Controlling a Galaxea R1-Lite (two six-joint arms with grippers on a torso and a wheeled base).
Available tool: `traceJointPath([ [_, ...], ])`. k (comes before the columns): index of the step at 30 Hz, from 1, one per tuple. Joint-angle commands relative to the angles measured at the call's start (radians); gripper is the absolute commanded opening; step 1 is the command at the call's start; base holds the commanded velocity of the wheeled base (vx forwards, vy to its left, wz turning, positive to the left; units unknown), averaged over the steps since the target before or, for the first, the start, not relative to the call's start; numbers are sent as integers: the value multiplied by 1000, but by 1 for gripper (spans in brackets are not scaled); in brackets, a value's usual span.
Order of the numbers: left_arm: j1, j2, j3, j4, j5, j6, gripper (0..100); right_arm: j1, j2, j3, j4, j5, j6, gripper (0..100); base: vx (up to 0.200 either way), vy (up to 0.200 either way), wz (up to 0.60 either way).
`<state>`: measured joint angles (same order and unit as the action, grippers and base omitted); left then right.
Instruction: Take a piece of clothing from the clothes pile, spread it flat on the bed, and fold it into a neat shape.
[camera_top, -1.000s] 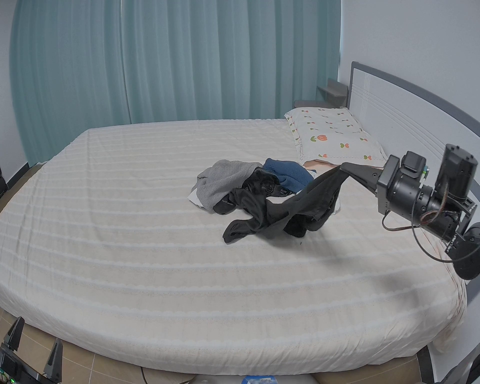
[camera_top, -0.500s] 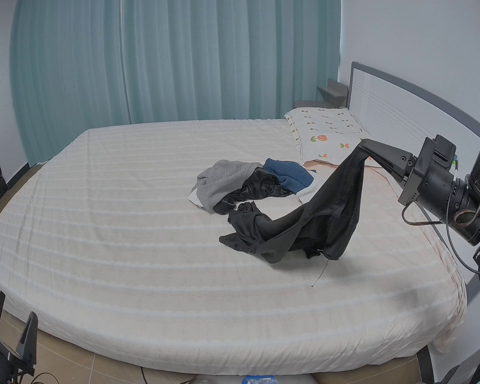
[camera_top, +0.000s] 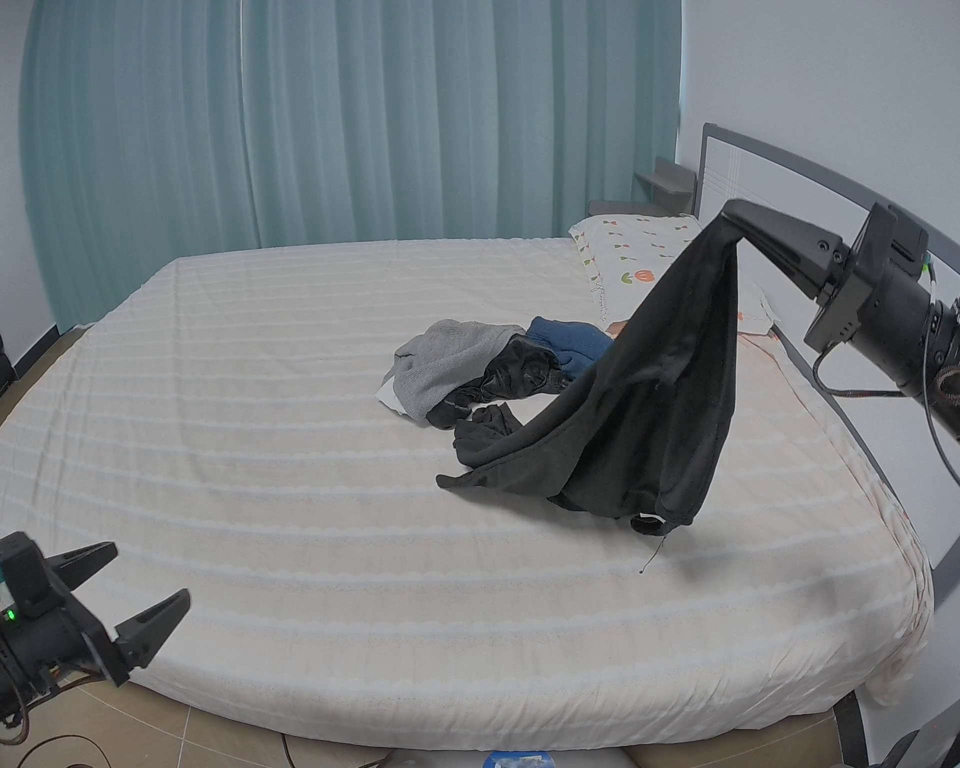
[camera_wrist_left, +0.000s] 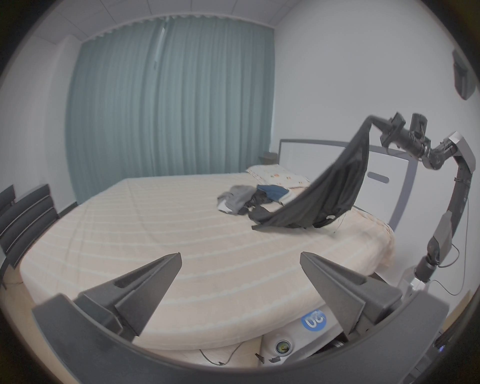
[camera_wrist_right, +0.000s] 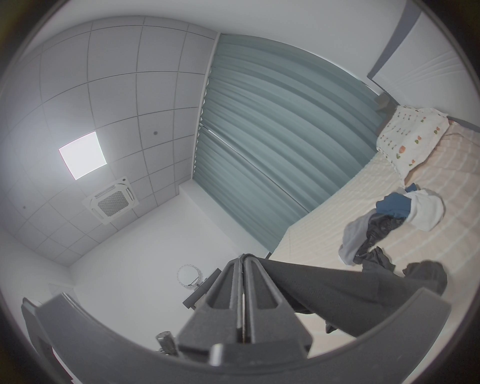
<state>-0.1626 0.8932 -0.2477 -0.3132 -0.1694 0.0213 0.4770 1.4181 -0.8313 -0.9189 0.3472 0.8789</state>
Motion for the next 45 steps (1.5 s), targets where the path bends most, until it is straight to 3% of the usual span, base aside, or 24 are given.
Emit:
traceJointPath([
  [1,-207,595,-55,-285,34,-15,100,63,-4,-75,83,6,-6,0,0,0,0],
  [4,-281,756,-125,-353,103,-103,100,68,-7,-66,84,7,-6,0,0,0,0],
  [8,-362,945,-226,-402,137,-199,100,68,-8,-77,88,6,-5,0,0,0,0],
  [12,-400,1124,-302,-503,175,-199,100,68,-7,-65,88,6,-5,0,0,0,0],
  [17,-403,1268,-389,-586,205,-202,100,63,7,-71,88,6,-5,0,0,0,0],
  [26,-393,1435,-590,-589,249,-201,100,64,7,-94,89,7,-5,0,0,0,0],
  [35,-379,1512,-697,-592,258,-187,100,55,12,-97,89,6,-5,0,0,0,0],
  [42,-364,1610,-877,-580,307,-185,100,51,12,-95,84,4,-5,0,0,0,0],
  [43,-361,1629,-907,-580,309,-187,0,51,12,-95,83,4,-5,0,0,0,0],
  [45,-362,1635,-927,-583,309,-196,0,38,16,-94,83,7,-5,0,0,0,0],
])
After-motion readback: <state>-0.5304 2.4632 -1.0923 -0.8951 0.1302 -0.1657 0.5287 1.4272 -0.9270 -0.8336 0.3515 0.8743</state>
